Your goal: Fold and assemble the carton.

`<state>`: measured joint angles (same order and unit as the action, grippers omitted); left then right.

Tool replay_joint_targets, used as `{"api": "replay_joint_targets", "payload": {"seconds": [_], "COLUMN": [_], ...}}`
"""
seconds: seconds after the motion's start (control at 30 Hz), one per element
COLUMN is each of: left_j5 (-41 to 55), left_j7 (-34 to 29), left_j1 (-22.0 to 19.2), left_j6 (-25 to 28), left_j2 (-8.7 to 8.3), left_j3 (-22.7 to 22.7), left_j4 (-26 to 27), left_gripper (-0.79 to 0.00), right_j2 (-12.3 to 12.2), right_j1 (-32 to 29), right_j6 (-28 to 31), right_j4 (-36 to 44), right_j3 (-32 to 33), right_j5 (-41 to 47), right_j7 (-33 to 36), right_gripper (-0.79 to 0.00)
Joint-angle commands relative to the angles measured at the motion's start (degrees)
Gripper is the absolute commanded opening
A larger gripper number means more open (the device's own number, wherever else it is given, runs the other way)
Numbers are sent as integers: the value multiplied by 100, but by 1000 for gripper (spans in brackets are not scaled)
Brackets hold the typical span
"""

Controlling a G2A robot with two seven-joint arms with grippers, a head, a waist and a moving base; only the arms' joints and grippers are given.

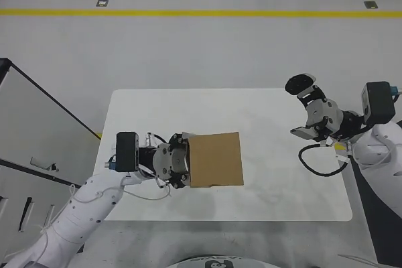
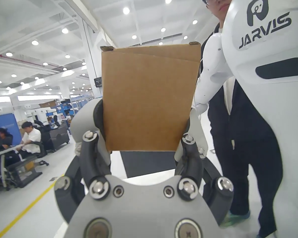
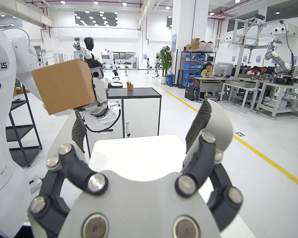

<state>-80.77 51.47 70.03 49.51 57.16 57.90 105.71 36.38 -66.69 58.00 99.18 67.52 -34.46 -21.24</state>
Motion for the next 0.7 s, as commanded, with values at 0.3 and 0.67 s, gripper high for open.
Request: {"api": "replay_joint_targets", "payload": {"seconds": [0.3, 0.67], "left_j5": [-2516, -2404], "left_j7": [781, 714], "left_j1": [-3, 12], "left_j6": [-1099, -1285], "left_j2": [-124, -109], "left_j3": [224, 202], "left_j4": [-26, 65], "left_gripper": [-785, -785], "right_j2": [0, 0], "right_j1": [0, 0], "right_j6": [0, 0], "right_j4": [0, 0], "right_j3": [0, 0], "right_j5": [0, 0], "right_j7": [0, 0], "right_gripper": [0, 0]}}
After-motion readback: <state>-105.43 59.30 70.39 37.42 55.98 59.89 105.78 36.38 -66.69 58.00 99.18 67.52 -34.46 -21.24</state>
